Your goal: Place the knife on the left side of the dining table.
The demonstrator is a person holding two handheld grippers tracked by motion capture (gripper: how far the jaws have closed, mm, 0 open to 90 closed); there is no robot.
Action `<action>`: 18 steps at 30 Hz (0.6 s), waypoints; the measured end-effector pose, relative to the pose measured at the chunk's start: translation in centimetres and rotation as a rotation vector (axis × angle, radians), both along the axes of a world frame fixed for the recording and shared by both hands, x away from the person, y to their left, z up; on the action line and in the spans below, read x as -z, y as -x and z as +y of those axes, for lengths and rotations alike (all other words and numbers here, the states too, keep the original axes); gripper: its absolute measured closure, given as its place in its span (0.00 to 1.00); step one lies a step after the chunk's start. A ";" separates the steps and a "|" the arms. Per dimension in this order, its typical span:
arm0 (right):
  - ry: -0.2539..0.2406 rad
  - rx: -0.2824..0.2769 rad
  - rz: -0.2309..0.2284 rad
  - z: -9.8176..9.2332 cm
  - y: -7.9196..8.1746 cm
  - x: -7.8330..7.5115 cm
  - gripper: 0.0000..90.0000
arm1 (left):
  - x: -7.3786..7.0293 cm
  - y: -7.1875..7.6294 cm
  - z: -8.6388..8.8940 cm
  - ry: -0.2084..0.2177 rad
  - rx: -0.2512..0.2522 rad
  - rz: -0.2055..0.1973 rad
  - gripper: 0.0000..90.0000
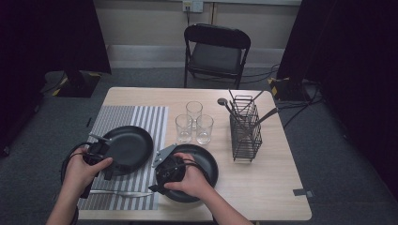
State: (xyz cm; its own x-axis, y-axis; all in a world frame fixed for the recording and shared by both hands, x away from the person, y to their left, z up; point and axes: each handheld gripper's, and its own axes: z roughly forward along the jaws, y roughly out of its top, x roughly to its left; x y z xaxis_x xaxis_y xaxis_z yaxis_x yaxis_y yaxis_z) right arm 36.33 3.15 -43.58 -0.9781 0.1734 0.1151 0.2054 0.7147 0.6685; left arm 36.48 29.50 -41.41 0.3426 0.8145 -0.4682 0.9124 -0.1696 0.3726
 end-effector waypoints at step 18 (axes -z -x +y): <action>-0.019 0.053 0.011 -1.6 -0.8 -0.4 0.20 | -0.1 0.2 0.2 0.014 0.001 -0.015 0.27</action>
